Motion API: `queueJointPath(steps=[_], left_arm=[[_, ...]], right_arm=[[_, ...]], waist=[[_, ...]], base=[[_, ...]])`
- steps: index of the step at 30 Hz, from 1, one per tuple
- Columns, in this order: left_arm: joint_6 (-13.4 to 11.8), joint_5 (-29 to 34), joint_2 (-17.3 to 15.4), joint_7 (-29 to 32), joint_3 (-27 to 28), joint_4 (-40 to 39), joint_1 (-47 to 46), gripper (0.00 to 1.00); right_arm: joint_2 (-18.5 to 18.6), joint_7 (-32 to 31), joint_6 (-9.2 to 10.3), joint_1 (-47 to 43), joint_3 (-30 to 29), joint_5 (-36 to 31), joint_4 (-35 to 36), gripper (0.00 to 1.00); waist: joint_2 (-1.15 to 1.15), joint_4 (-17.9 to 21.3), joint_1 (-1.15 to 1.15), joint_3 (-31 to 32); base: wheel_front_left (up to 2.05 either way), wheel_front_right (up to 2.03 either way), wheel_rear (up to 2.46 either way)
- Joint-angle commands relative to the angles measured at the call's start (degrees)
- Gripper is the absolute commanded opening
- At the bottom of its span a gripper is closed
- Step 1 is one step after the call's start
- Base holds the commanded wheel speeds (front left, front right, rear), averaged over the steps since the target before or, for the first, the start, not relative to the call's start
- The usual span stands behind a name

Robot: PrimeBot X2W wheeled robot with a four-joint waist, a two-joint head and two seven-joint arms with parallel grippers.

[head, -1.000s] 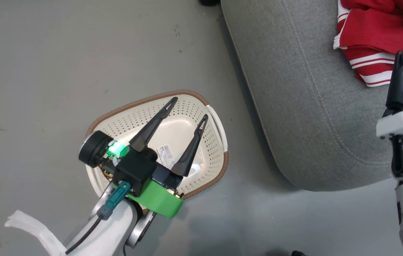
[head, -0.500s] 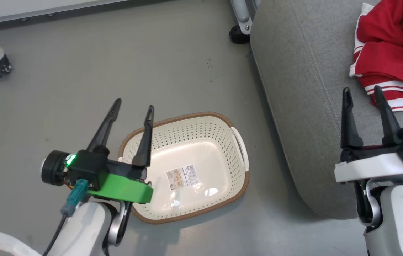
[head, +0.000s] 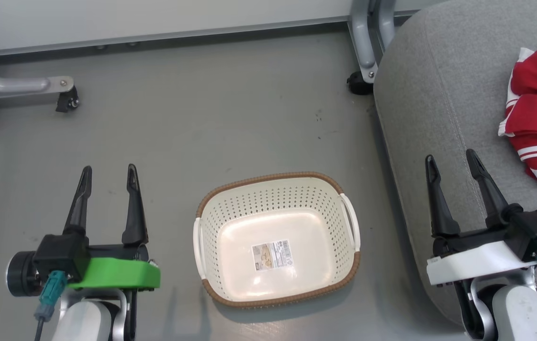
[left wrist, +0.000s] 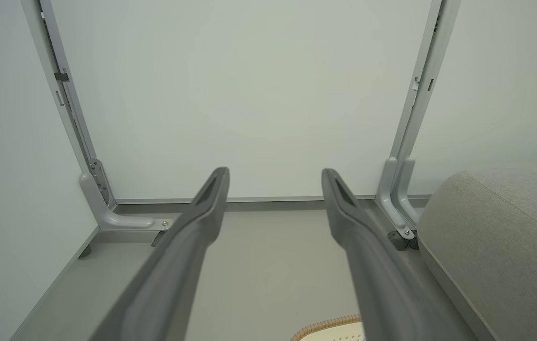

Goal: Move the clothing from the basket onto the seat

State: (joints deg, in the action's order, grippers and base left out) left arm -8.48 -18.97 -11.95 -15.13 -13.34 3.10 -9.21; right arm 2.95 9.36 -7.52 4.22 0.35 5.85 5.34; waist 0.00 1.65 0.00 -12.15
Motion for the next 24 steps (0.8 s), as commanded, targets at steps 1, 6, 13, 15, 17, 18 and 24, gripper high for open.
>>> queueJointPath(steps=[1,6,13,15,17,18,24], left_arm=[[0.5,1.0,0.3,0.0,0.8,0.1,1.5,1.0],[2.2,3.0,1.7,0.0,2.5,0.7,4.7,1.0],[4.2,5.1,3.0,0.0,3.8,1.7,8.4,1.0],[4.7,5.7,3.2,0.0,4.0,2.0,9.1,1.0],[5.1,6.1,3.4,0.0,4.2,2.4,9.6,1.0],[5.4,6.3,3.6,0.0,4.3,2.6,10.0,1.0],[6.2,7.3,4.5,0.0,4.7,3.8,11.5,1.0]], right_arm=[[0.1,-0.3,0.06,-1.3,0.1,-0.3,0.4,1.0],[0.0,-1.0,0.06,-3.7,0.7,-0.3,0.4,1.0],[0.0,-1.6,0.05,-6.7,1.2,0.4,0.1,1.0],[0.0,-1.8,0.05,-7.2,1.3,0.4,0.0,1.0],[0.0,-1.9,0.05,-7.8,1.4,0.5,-0.1,1.0],[0.0,-2.0,0.05,-8.1,1.5,0.5,-0.2,1.0],[0.0,-2.4,0.05,-9.3,1.4,0.6,-0.3,1.0]], waist=[[0.0,-1.6,0.0,2.0],[0.0,-1.8,0.0,3.8],[0.0,-1.6,0.0,6.3],[0.0,-1.4,0.0,6.8],[0.0,-1.3,0.0,7.3],[0.0,-1.2,0.0,7.7],[0.0,-0.9,0.0,9.2]], base=[[0.0,0.0,0.0],[0.0,0.0,0.0],[0.0,0.0,0.0],[0.0,0.0,0.0],[0.0,0.0,0.0],[0.0,0.0,0.0],[0.0,0.0,0.0]])
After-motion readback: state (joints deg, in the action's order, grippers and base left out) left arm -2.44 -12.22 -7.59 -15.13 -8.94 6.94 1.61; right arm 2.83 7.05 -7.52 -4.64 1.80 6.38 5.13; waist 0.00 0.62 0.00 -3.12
